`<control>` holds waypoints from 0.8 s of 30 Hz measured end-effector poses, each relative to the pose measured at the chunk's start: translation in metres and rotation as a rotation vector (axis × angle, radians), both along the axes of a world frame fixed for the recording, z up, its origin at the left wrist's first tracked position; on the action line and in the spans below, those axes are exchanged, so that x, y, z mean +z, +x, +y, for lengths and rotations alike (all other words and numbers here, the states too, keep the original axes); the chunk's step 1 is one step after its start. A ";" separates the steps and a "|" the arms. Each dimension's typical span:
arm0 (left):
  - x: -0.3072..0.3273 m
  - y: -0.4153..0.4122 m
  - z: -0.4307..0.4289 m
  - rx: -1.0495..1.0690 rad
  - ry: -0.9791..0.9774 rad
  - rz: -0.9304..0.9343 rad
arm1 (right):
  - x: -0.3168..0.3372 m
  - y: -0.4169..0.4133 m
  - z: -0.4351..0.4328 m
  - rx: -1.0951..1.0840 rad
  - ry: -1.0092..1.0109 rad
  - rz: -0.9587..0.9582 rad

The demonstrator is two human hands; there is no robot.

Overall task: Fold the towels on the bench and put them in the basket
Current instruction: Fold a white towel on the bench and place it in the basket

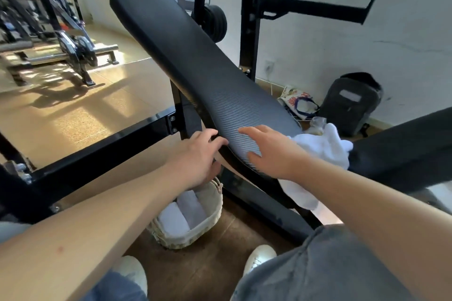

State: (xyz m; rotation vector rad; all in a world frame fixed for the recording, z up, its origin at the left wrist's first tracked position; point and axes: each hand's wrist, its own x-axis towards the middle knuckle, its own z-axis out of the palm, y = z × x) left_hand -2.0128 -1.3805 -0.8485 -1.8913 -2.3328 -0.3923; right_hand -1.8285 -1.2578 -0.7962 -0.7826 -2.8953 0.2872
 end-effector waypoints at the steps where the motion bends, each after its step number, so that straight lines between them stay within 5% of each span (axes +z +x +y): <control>1: 0.002 0.007 0.007 -0.025 -0.002 0.010 | 0.004 0.008 0.007 -0.031 0.015 -0.006; 13: 0.005 0.079 0.093 -0.199 -0.058 -0.080 | -0.010 0.084 0.068 -0.378 0.087 -0.249; 17: -0.003 0.091 0.115 -0.207 -0.142 -0.216 | -0.018 0.094 0.081 -0.393 0.040 -0.286; 24: -0.013 0.101 0.152 -0.156 -0.180 -0.113 | -0.030 0.094 0.086 -0.379 0.077 -0.265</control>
